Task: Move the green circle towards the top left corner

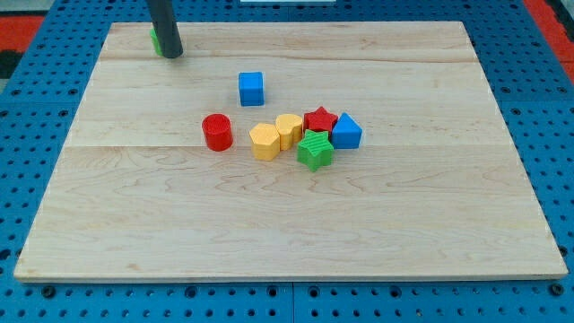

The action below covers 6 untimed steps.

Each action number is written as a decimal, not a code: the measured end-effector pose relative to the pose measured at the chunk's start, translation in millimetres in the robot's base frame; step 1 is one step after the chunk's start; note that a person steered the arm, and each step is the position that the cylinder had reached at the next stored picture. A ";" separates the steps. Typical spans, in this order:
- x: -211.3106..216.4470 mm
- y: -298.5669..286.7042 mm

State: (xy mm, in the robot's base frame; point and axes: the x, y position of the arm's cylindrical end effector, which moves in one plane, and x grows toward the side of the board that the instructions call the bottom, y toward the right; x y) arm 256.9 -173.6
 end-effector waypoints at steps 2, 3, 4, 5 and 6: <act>-14.5 24.4; -23.0 6.5; -25.5 -16.4; -25.5 -25.4; -23.2 -15.4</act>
